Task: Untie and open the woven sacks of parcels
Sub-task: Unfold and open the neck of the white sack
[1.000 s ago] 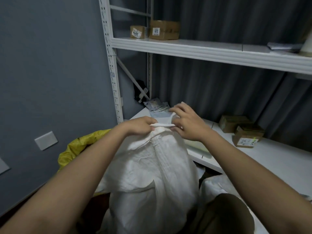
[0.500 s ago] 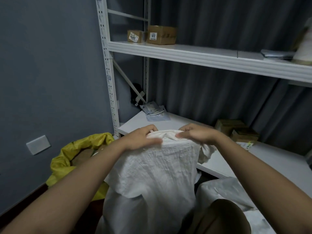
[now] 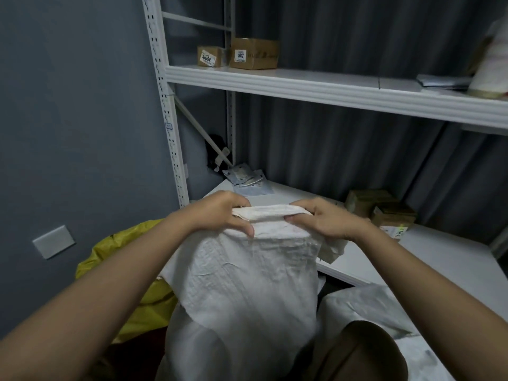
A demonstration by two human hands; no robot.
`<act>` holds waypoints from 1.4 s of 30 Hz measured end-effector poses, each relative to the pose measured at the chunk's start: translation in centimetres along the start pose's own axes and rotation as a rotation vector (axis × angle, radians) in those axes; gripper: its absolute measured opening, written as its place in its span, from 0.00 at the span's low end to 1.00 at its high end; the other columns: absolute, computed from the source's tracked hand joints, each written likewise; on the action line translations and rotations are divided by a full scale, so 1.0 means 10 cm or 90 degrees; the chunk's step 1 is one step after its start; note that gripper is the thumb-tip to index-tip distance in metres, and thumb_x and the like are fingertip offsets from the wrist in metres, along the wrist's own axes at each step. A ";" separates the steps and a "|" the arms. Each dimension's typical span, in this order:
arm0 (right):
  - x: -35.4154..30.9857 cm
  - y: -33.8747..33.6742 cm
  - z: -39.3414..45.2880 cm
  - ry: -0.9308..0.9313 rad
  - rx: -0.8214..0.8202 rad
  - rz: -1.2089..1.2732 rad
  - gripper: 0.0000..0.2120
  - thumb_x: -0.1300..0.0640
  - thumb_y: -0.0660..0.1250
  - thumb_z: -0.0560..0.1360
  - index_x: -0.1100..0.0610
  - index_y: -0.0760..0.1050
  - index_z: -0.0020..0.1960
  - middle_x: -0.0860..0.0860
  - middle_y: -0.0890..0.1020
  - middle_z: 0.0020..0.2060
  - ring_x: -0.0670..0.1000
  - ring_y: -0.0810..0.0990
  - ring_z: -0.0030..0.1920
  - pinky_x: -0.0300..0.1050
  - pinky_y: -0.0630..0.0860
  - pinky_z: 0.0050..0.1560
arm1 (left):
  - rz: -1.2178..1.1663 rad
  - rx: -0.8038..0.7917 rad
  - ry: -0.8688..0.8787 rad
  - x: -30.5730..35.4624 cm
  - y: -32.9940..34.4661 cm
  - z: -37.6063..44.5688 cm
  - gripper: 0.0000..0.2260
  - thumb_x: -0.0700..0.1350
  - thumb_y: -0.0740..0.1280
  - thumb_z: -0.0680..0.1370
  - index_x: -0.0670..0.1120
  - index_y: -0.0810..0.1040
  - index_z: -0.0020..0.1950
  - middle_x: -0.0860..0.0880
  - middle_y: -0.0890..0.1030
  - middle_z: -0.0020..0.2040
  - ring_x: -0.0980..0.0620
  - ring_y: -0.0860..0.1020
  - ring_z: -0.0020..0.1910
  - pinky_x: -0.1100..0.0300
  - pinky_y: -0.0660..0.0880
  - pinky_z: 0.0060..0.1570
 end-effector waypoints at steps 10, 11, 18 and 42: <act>-0.16 0.05 -0.17 -0.113 0.157 -0.379 0.20 0.39 0.54 0.79 0.38 0.64 0.70 0.45 0.78 0.60 0.51 0.77 0.57 0.46 0.72 0.50 | 0.331 0.253 0.201 0.26 -0.12 -0.14 0.13 0.55 0.55 0.79 0.50 0.73 0.54 0.51 0.76 0.48 0.51 0.77 0.43 0.58 0.69 0.33; -0.24 0.03 -0.20 -0.148 0.190 -0.399 0.16 0.42 0.55 0.80 0.42 0.69 0.66 0.46 0.81 0.54 0.52 0.80 0.52 0.47 0.74 0.45 | 0.383 0.272 0.235 0.30 -0.11 -0.17 0.11 0.53 0.54 0.78 0.51 0.71 0.54 0.50 0.77 0.48 0.49 0.78 0.40 0.59 0.67 0.31; -0.52 0.04 -0.48 -0.448 0.406 -0.763 0.24 0.69 0.58 0.67 0.56 0.69 0.61 0.51 0.76 0.31 0.52 0.74 0.28 0.40 0.60 0.23 | 0.102 0.066 0.010 0.04 -0.10 0.02 0.13 0.59 0.68 0.73 0.53 0.80 0.51 0.56 0.82 0.42 0.58 0.77 0.41 0.61 0.70 0.40; -0.52 0.20 -0.09 -0.232 0.211 -0.548 0.17 0.52 0.60 0.79 0.51 0.72 0.66 0.52 0.81 0.53 0.56 0.80 0.49 0.49 0.73 0.44 | 0.089 0.050 0.078 0.15 -0.02 -0.03 0.07 0.54 0.68 0.75 0.52 0.77 0.46 0.55 0.77 0.36 0.59 0.73 0.36 0.59 0.68 0.37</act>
Point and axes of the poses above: each hand's wrist, its own z-axis towards the middle knuckle, its own y-axis out of the palm, x = y × z, the point moved 10 cm from there along z, towards the middle knuckle
